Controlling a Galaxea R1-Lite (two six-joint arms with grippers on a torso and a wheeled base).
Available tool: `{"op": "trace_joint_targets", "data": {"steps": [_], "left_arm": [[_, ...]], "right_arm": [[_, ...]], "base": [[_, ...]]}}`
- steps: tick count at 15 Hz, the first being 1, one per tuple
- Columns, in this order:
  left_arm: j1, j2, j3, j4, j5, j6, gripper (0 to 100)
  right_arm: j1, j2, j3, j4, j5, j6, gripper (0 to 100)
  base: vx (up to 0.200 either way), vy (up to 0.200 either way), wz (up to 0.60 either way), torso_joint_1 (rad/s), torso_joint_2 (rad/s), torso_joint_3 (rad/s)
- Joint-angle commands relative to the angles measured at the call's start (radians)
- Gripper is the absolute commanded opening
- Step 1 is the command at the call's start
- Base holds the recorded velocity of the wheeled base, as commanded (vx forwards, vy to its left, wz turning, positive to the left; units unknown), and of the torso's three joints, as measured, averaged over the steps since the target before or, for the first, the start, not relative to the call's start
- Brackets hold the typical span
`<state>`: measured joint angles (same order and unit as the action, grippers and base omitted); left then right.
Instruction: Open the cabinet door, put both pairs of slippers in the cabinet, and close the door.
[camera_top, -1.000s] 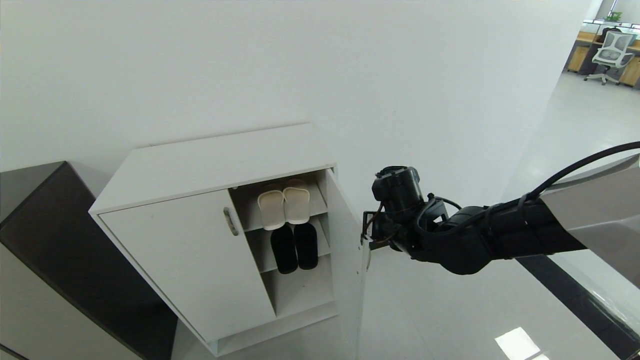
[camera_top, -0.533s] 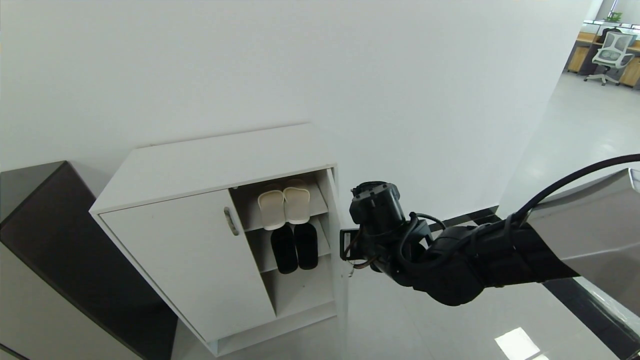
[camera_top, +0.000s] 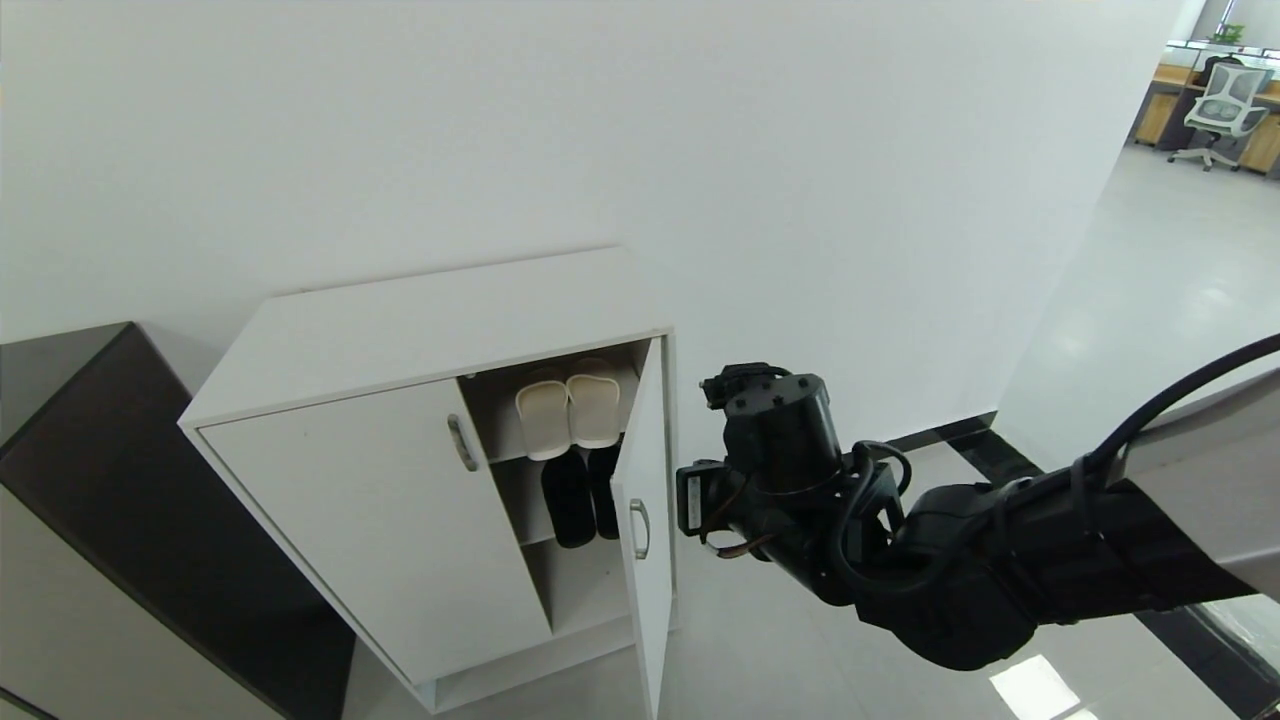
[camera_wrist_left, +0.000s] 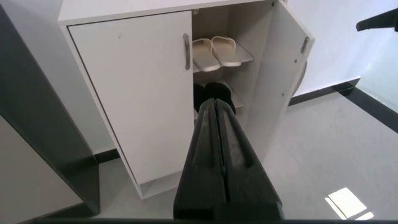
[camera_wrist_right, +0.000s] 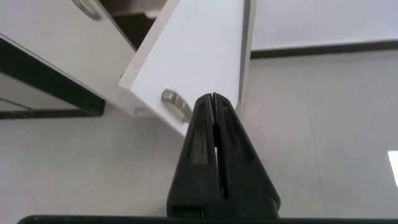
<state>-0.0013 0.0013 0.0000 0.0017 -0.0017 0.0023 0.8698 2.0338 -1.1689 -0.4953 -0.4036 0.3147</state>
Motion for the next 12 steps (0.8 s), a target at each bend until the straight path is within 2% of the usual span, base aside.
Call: {"op": "trace_joint_targets", "data": {"steps": [1,6,12], "left_arm": [[0.000,0.000,0.000,0.000,0.000,-0.001,0],[0.000,0.000,0.000,0.000,-0.001,-0.001,0],[0.000,0.000,0.000,0.000,0.000,-0.001,0]], "right_arm": [[-0.009,-0.018,0.038,-0.037,0.000,-0.020,0],[-0.012,-0.018,0.051,-0.069,-0.001,-0.043,0],[-0.012,-0.018,0.064,-0.071,-0.001,-0.042,0]], "base": [[0.000,0.000,0.00,0.000,0.00,0.000],[0.000,0.000,0.00,0.000,0.00,0.000],[0.000,0.000,0.60,0.005,0.00,0.003]]}}
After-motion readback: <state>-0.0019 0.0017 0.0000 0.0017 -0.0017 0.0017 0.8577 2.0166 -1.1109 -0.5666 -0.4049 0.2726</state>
